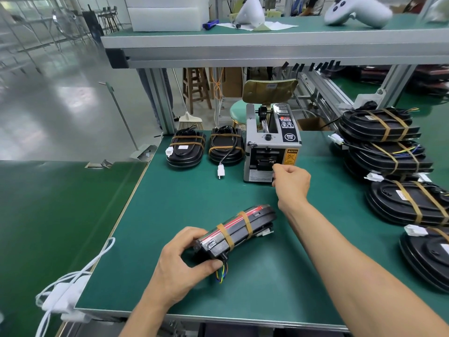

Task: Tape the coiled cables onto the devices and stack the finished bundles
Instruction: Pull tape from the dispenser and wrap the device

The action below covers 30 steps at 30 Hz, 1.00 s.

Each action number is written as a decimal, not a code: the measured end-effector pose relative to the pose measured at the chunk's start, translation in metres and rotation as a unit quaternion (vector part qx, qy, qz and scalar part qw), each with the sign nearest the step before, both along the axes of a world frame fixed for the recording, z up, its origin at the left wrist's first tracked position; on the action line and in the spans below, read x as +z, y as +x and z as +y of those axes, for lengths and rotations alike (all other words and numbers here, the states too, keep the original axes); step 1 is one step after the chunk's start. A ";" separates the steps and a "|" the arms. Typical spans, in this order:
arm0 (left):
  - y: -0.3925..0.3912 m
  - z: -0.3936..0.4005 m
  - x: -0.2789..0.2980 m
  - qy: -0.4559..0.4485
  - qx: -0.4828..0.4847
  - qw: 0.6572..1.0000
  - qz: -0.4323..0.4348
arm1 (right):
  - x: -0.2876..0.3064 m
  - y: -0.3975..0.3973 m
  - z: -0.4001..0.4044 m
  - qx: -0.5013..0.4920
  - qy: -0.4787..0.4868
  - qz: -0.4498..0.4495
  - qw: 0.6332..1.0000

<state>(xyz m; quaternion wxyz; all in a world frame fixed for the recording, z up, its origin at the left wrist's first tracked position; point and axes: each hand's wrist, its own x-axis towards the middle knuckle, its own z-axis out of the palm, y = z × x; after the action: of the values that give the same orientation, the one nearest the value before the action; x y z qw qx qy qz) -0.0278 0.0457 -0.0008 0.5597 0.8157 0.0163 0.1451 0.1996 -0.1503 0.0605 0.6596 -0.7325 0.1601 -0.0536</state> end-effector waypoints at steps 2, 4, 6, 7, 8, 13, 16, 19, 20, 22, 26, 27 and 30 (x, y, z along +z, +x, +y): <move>0.000 0.000 -0.001 0.000 0.001 1.000 0.001 | 0.001 0.001 0.001 -0.002 0.025 0.017 1.000; 0.000 0.001 -0.001 0.000 0.000 1.000 0.001 | 0.003 0.003 0.003 0.001 0.056 0.030 0.998; 0.000 0.001 -0.002 0.001 0.000 1.000 0.000 | 0.006 0.005 0.005 -0.001 0.088 0.041 0.995; 0.000 0.001 -0.002 0.001 0.000 1.000 0.000 | 0.007 0.006 0.006 -0.003 0.106 0.048 0.993; 0.000 0.002 -0.003 0.001 0.000 1.000 -0.001 | 0.008 0.006 0.007 -0.005 0.123 0.056 0.991; 0.000 0.002 -0.004 0.006 0.000 1.000 -0.002 | 0.016 0.006 0.010 -0.018 0.191 0.103 0.976; 0.001 0.002 -0.004 0.006 0.000 1.000 -0.003 | 0.020 0.005 0.012 -0.023 0.211 0.118 0.970; 0.001 0.001 -0.003 0.005 0.000 1.000 -0.004 | 0.021 0.005 0.011 -0.022 0.215 0.120 0.969; 0.001 0.001 -0.003 0.005 0.000 1.000 -0.004 | 0.020 0.004 0.010 -0.020 0.214 0.118 0.969; 0.001 0.002 -0.003 0.007 0.001 1.000 -0.003 | 0.016 0.003 0.005 -0.002 0.213 0.110 0.971; 0.000 0.001 -0.002 0.007 -0.001 1.000 -0.003 | 0.011 -0.014 -0.019 0.132 0.163 0.052 0.976; 0.000 0.001 -0.002 0.008 -0.001 1.000 -0.003 | 0.012 -0.021 -0.027 0.175 0.133 0.029 0.975; 0.001 0.002 -0.004 0.009 -0.001 1.000 -0.002 | 0.025 -0.044 -0.051 0.280 0.058 -0.031 0.958</move>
<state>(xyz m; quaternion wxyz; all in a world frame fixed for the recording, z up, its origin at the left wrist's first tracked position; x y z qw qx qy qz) -0.0267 0.0473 -0.0044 0.5522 0.8206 0.0128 0.1467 0.1556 -0.2017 0.0851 0.6939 -0.7067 -0.0692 0.1193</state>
